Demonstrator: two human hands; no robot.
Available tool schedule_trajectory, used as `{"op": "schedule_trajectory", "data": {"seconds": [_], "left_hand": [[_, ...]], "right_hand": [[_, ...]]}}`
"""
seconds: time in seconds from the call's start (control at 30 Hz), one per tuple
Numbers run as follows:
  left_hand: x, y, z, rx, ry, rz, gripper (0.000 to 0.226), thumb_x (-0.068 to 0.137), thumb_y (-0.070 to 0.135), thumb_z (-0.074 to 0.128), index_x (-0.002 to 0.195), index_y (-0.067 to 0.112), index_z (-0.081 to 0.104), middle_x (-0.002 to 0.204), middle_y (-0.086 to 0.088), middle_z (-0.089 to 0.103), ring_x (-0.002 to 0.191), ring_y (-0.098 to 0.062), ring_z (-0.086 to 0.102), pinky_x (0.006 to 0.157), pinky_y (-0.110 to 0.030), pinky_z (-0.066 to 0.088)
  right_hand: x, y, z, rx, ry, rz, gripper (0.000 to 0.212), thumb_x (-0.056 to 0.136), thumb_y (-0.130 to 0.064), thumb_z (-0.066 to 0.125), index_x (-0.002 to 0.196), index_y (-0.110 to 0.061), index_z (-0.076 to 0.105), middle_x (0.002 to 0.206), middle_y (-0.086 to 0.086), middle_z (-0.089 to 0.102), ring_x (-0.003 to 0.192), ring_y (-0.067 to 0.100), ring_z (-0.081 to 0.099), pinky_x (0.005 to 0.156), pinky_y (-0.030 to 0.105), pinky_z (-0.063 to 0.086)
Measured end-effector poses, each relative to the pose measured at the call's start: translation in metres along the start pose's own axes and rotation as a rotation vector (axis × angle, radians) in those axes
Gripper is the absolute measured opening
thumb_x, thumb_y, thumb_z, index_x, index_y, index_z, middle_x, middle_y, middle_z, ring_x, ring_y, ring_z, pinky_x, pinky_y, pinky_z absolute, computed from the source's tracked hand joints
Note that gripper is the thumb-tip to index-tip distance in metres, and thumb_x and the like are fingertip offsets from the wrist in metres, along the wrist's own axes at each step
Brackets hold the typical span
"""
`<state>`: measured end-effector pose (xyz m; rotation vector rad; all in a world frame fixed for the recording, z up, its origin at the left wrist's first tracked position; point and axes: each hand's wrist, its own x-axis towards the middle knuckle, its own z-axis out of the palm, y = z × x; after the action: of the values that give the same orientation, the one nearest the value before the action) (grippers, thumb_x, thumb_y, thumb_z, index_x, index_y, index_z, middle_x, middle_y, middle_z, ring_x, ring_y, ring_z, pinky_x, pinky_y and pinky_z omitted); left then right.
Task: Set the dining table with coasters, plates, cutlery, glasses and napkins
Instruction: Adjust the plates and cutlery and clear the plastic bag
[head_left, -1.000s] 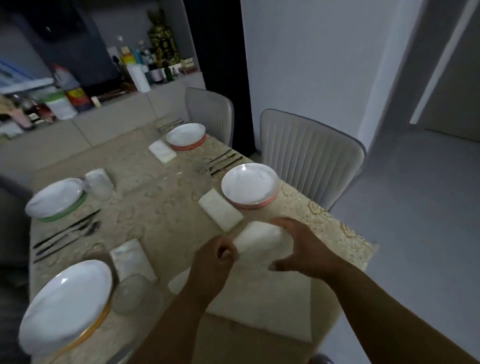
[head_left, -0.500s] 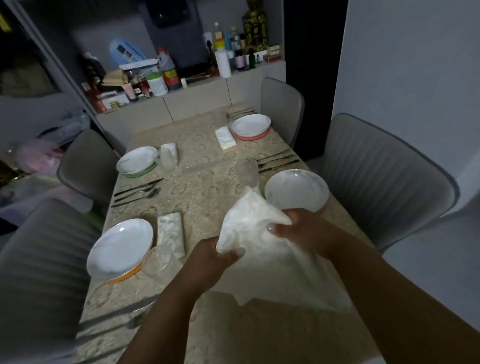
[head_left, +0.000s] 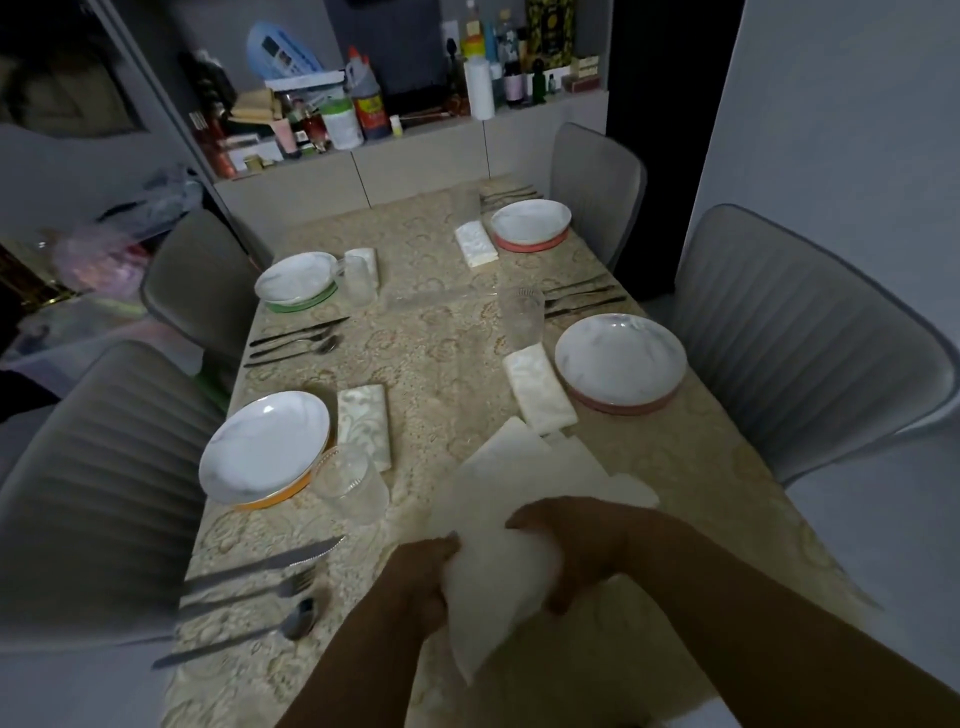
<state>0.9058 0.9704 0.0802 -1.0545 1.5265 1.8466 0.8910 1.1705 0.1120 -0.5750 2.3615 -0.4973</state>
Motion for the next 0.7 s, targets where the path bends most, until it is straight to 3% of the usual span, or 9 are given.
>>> {"op": "schedule_trajectory", "data": {"seconds": [0.07,0.17,0.27,0.33,0.37,0.43,0.57,0.63,0.7], "left_hand": [[0.005,0.0,-0.003,-0.007,-0.011,0.002,0.038,0.092,0.003,0.058,0.126,-0.012,0.051,0.108,-0.026,0.059,0.083,-0.037,0.057,0.072,-0.048,0.048],[0.0,0.005,-0.009,0.183,0.07,0.149,0.06,0.092,0.011,0.061,0.146,0.007,0.035,0.127,-0.023,0.052,0.089,-0.034,0.059,0.079,-0.046,0.051],[-0.019,0.01,-0.011,1.076,0.272,0.593,0.077,0.083,0.063,0.057,0.146,0.023,0.036,0.149,-0.013,0.034,0.131,-0.03,0.04,0.108,-0.044,0.037],[-0.038,0.015,-0.002,1.444,0.176,0.848,0.1,0.067,0.084,0.051,0.147,0.026,0.033,0.155,-0.002,0.027,0.141,-0.022,0.025,0.116,-0.041,0.023],[-0.045,0.015,0.006,1.504,0.057,0.815,0.105,0.064,0.083,0.057,0.148,0.026,0.03,0.155,0.001,0.027,0.141,-0.019,0.025,0.116,-0.039,0.023],[-0.048,0.012,0.015,1.523,-0.064,0.703,0.093,0.071,0.068,0.066,0.146,0.023,0.034,0.149,0.003,0.037,0.134,-0.017,0.038,0.109,-0.031,0.033],[-0.033,0.021,0.008,1.432,0.021,0.77,0.034,0.094,0.036,0.056,0.115,0.01,0.063,0.115,-0.008,0.065,0.102,-0.019,0.06,0.082,-0.023,0.042],[-0.029,0.027,0.005,1.223,0.048,0.774,0.024,0.095,0.022,0.055,0.102,0.003,0.066,0.099,-0.013,0.067,0.087,-0.022,0.061,0.075,-0.027,0.042],[-0.028,0.031,0.004,0.891,0.09,0.738,0.018,0.093,0.012,0.054,0.098,-0.002,0.066,0.085,-0.012,0.066,0.076,-0.023,0.061,0.074,-0.035,0.048]], "right_hand": [[0.007,0.007,0.022,-0.101,-0.035,0.053,0.091,0.074,-0.029,0.079,0.148,-0.031,0.026,0.152,-0.004,0.029,0.139,0.02,0.028,0.115,0.038,0.021],[0.011,0.02,0.033,-0.114,0.138,0.047,0.05,0.086,-0.019,0.063,0.134,-0.024,0.051,0.141,0.001,0.048,0.13,0.021,0.043,0.106,0.026,0.029],[0.011,0.016,0.018,-0.135,0.168,0.021,0.034,0.089,-0.013,0.056,0.121,-0.017,0.063,0.13,0.003,0.057,0.121,0.019,0.05,0.097,0.021,0.033],[0.009,0.003,0.002,-0.167,0.19,-0.043,0.026,0.088,-0.014,0.058,0.112,-0.016,0.068,0.119,0.003,0.063,0.11,0.018,0.055,0.089,0.022,0.038],[0.008,-0.003,-0.006,-0.168,0.218,-0.086,0.023,0.087,-0.016,0.06,0.108,-0.015,0.07,0.113,0.002,0.065,0.104,0.017,0.057,0.086,0.023,0.039],[0.004,-0.013,-0.02,-0.138,0.286,-0.14,0.02,0.087,-0.018,0.062,0.104,-0.015,0.071,0.107,0.001,0.066,0.098,0.015,0.059,0.082,0.023,0.039],[-0.009,-0.012,-0.045,0.042,0.323,-0.114,0.025,0.084,-0.025,0.068,0.108,-0.018,0.07,0.104,-0.004,0.066,0.094,0.01,0.06,0.083,0.022,0.043],[-0.015,-0.005,-0.048,0.087,0.229,-0.054,0.032,0.083,-0.033,0.07,0.112,-0.02,0.067,0.105,-0.006,0.065,0.094,0.009,0.059,0.084,0.023,0.044],[-0.015,-0.003,-0.042,0.093,0.247,0.002,0.029,0.087,-0.035,0.065,0.104,-0.012,0.068,0.096,-0.001,0.065,0.082,0.01,0.057,0.077,0.022,0.043]]}}
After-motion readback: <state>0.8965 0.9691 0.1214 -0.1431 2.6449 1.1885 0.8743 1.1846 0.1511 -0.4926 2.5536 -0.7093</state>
